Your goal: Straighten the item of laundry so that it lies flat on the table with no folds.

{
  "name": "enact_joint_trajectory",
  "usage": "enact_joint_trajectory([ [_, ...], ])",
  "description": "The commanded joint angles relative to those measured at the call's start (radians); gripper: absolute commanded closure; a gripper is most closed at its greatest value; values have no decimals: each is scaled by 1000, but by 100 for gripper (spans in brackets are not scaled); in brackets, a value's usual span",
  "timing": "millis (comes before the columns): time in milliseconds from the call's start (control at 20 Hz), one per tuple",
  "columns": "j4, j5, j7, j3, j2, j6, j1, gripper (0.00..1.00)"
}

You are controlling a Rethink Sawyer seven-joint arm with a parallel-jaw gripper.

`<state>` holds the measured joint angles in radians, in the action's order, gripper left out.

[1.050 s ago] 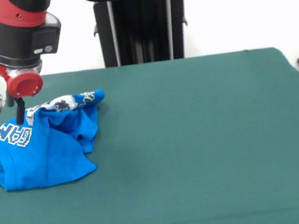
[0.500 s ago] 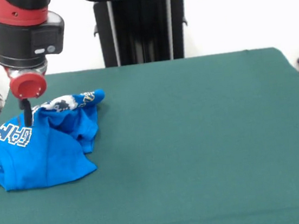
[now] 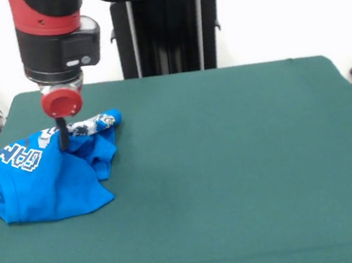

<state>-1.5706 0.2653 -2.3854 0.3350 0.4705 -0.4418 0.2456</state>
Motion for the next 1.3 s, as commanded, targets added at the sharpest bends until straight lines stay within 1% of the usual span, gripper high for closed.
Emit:
enact_joint_trajectory([
  [50, -61, 77, -314, -6, -61, -67, -142, 0],
  [150, -63, 93, -321, 5, -58, -81, -158, 0],
  [300, -69, 120, -318, 5, -68, -67, -168, 0],
  [500, -64, 145, -323, 32, -67, -106, -193, 0],
  [600, -65, 154, -315, 34, -70, -103, -194, 0],
  [700, -66, 163, -307, 36, -83, -75, -195, 0],
  [800, -81, 175, -282, -3, -110, 18, -169, 0],
  [950, -85, 186, -278, -8, -140, 70, -165, 0],
  [1000, -81, 187, -283, 2, -151, 79, -172, 0],
  [1100, -56, 188, -319, 73, -191, 76, -220, 0],
  [1200, -56, 194, -323, 94, -203, 75, -233, 0],
  [1300, -73, 205, -307, 76, -205, 109, -223, 0],
])
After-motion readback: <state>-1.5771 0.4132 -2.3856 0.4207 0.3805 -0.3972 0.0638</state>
